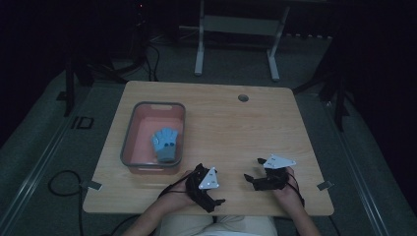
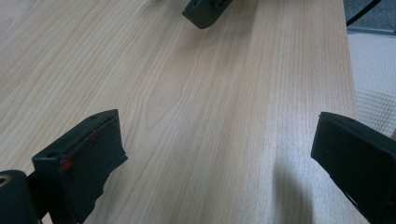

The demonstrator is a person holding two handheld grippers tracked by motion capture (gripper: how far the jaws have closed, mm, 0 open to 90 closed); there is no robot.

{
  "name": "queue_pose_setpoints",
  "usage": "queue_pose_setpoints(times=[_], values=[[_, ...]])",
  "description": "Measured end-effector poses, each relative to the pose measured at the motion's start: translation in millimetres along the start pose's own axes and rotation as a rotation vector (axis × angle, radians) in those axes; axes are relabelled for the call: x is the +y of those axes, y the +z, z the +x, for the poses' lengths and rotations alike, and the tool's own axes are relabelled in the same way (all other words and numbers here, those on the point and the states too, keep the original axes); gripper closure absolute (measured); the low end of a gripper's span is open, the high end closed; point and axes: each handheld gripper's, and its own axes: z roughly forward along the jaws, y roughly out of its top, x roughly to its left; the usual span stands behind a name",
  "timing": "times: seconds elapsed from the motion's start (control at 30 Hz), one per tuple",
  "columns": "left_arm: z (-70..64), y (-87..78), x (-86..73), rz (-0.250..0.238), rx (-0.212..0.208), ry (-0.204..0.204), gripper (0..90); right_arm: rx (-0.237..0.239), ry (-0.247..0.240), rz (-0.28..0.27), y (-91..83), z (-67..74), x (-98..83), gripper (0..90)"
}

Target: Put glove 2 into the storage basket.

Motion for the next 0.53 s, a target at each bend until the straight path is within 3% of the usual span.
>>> queue_pose_setpoints(times=[0.1,0.53], values=[[1.8,-3.6,-0.9,-0.027,-0.006,-0.016,2.1,0.002,0.004,-0.004,-0.7,-0.7,-0.1,14.0],[1.3,-3.6,-0.9,-0.024,-0.016,-0.007,2.1,0.002,0.006,0.001,0.1,-1.5,0.1,14.0]])
